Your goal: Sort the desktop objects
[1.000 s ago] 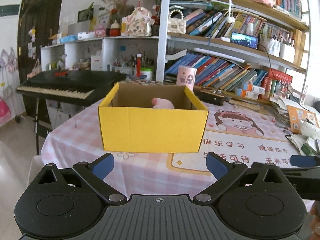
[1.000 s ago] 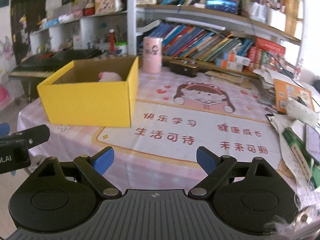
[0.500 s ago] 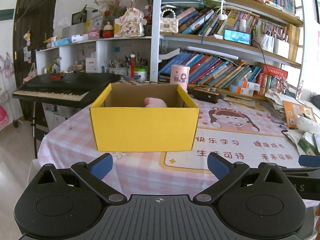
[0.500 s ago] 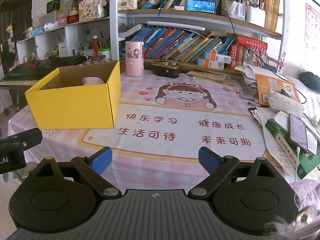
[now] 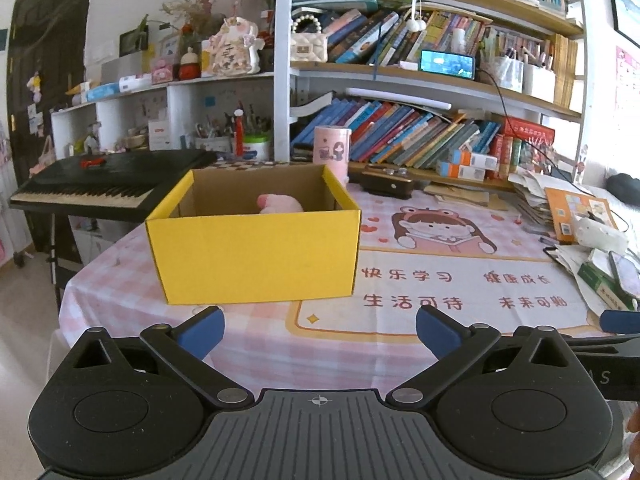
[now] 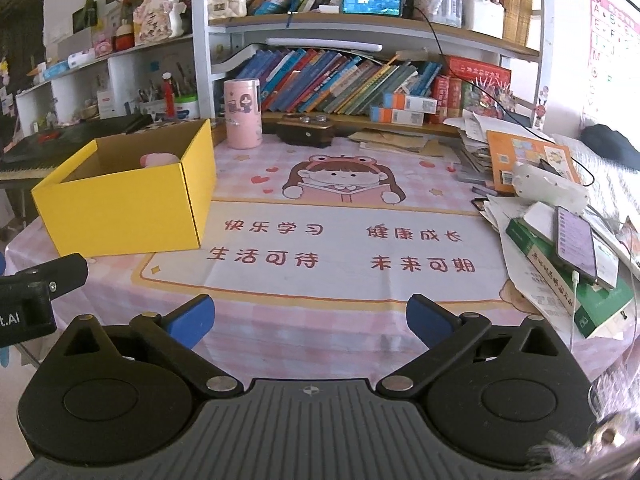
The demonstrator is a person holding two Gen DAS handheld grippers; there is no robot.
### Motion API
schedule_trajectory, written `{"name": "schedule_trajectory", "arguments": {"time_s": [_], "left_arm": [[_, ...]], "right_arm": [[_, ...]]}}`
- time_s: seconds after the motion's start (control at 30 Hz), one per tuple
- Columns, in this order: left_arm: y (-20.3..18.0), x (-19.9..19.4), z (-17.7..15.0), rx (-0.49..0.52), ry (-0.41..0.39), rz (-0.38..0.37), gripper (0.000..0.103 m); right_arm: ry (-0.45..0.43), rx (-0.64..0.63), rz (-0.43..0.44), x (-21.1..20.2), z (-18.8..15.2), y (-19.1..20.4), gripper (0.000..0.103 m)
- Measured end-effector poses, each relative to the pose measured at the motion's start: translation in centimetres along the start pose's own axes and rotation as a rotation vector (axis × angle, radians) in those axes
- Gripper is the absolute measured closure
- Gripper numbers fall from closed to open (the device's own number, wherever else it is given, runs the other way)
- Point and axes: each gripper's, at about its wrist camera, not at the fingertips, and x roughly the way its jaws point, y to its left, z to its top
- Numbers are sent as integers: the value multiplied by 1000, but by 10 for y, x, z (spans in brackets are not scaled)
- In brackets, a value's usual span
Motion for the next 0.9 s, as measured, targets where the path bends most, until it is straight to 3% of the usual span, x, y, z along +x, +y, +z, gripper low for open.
{"name": "schedule_trajectory", "arguments": {"time_s": [0.9], "left_arm": [[-13, 5, -3, 20, 44, 12, 0]], "right_arm": [[13, 1, 11, 2, -2, -9, 0]]}}
